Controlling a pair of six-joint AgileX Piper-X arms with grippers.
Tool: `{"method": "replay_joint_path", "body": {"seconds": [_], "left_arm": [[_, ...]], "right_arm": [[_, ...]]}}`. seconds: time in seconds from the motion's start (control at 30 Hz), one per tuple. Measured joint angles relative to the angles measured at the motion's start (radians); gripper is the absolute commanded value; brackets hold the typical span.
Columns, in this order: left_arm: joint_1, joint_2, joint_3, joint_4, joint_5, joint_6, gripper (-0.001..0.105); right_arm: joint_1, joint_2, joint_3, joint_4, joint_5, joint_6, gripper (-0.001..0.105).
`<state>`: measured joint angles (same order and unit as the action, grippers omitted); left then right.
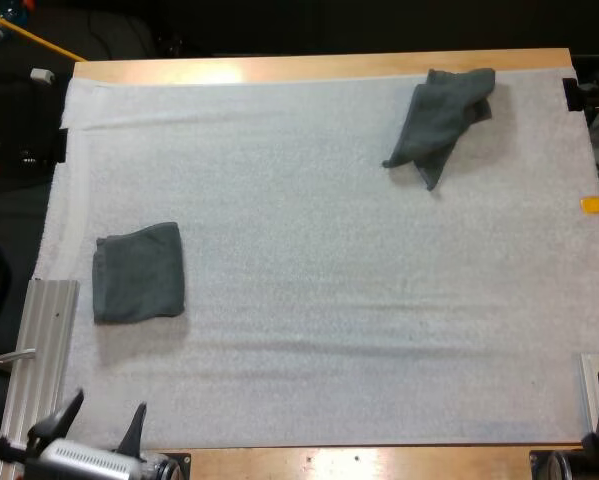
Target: Pick towel from pile, fold and stack
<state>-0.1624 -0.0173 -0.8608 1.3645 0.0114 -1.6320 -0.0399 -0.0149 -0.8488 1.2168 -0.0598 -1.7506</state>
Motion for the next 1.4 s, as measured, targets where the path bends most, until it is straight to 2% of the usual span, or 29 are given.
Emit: {"method": "replay_joint_path", "body": {"seconds": [0.27,0.57,1.1,1.4], "left_arm": [[0.0,0.002,0.193,-0.254,0.041,0.001,0.063],[0.0,0.002,0.32,-0.278,0.045,0.001,0.063],[0.003,0.004,0.326,-0.296,0.045,0.001,0.063],[0.119,0.004,0.326,-0.296,0.045,0.001,0.063]], "right_arm": [[0.0,0.0,0.15,-0.173,0.0,0.0,0.069],[0.0,0.0,0.323,-0.205,0.004,0.0,0.069],[0.0,0.003,0.346,-0.206,0.004,0.0,0.069],[0.0,0.003,0.346,-0.206,0.004,0.0,0.069]]}}
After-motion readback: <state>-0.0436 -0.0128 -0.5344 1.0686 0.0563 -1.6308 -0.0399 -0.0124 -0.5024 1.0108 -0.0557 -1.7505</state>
